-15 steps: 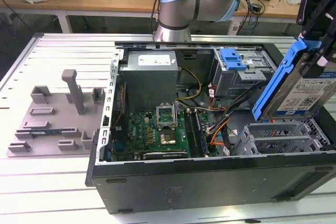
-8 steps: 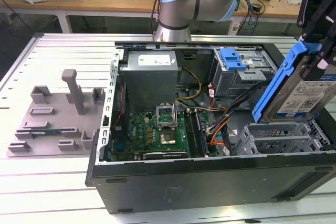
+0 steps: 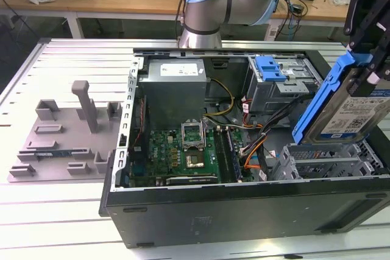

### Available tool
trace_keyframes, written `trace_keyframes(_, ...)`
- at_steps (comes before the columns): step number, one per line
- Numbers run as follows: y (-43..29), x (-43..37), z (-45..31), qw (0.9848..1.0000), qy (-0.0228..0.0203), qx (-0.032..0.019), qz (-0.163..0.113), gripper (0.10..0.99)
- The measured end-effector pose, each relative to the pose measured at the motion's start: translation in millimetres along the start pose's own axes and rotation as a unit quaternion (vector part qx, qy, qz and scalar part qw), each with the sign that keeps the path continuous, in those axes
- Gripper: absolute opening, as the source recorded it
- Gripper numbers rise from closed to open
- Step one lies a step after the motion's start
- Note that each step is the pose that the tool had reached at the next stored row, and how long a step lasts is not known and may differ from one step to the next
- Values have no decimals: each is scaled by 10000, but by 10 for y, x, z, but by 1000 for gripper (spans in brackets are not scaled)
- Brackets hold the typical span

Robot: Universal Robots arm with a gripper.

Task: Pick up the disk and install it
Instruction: 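Insert the disk into the insertion slot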

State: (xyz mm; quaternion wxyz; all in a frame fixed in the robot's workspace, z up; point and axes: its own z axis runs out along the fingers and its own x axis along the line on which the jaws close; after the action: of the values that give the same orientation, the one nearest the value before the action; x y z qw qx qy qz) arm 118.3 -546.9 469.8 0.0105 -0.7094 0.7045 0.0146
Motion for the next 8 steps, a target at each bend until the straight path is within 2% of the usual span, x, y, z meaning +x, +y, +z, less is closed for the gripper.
trace_keyframes(8,-6,1,23,10000,0,0,0,365)
